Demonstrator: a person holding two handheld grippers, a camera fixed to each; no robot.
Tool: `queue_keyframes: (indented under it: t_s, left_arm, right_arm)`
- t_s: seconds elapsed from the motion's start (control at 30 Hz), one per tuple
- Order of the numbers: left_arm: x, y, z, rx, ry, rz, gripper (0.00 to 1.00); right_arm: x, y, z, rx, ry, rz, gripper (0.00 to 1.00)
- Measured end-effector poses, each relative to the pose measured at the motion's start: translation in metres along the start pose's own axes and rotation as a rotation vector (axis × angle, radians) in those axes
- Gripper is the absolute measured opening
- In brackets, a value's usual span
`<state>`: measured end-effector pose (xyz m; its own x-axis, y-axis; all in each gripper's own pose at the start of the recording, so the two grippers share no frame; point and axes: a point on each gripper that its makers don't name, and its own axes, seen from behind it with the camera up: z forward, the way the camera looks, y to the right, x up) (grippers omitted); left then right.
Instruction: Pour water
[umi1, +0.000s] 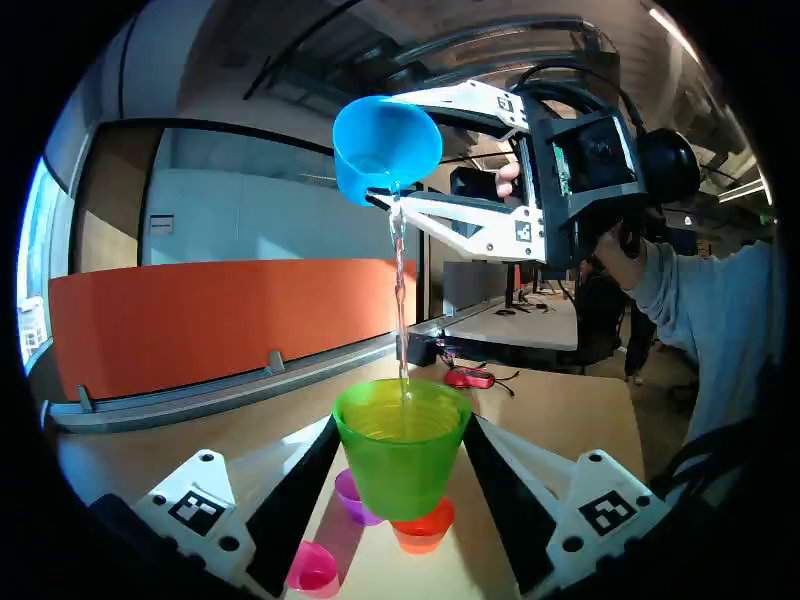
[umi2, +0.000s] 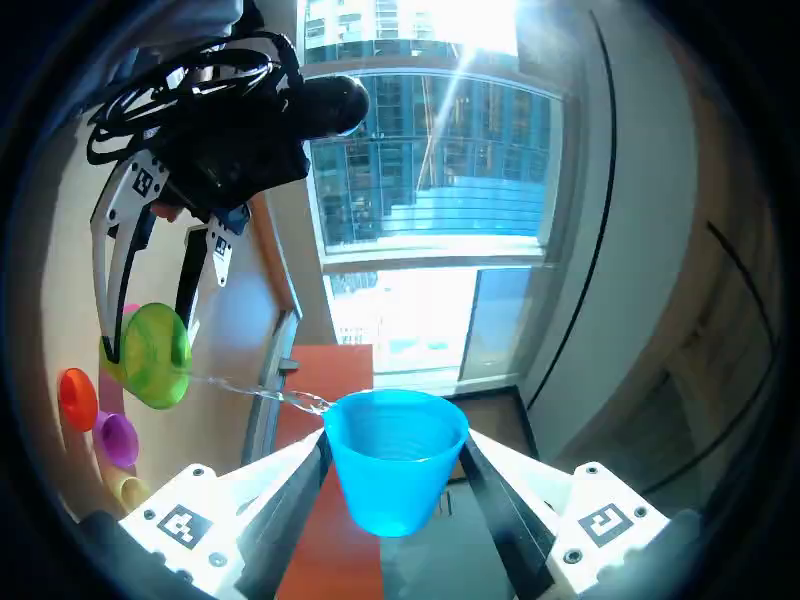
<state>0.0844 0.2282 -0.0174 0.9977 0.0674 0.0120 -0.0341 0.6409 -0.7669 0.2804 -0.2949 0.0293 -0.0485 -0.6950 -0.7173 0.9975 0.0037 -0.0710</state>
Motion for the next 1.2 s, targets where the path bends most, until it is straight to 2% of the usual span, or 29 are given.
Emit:
queue_keyframes:
  t_s: [0.37,0.97,1.2]
  left_arm:
    - [0.0014,0.0015,0.0016,-0.001,0.001,-0.002,0.87]
    - [0.0020,-0.0056,0.0031,0.008,0.005,-0.013,0.87]
    - [0.0013,-0.0064,0.0046,0.008,0.009,-0.018,0.87]
  right_arm:
    - [0.0012,0.0041,0.0010,-0.005,0.002,-0.056,0.91]
    - [0.0061,0.0049,0.0027,-0.013,0.004,-0.164,0.91]
    - [0.0096,0.0024,0.0057,-0.013,0.008,-0.179,0.91]
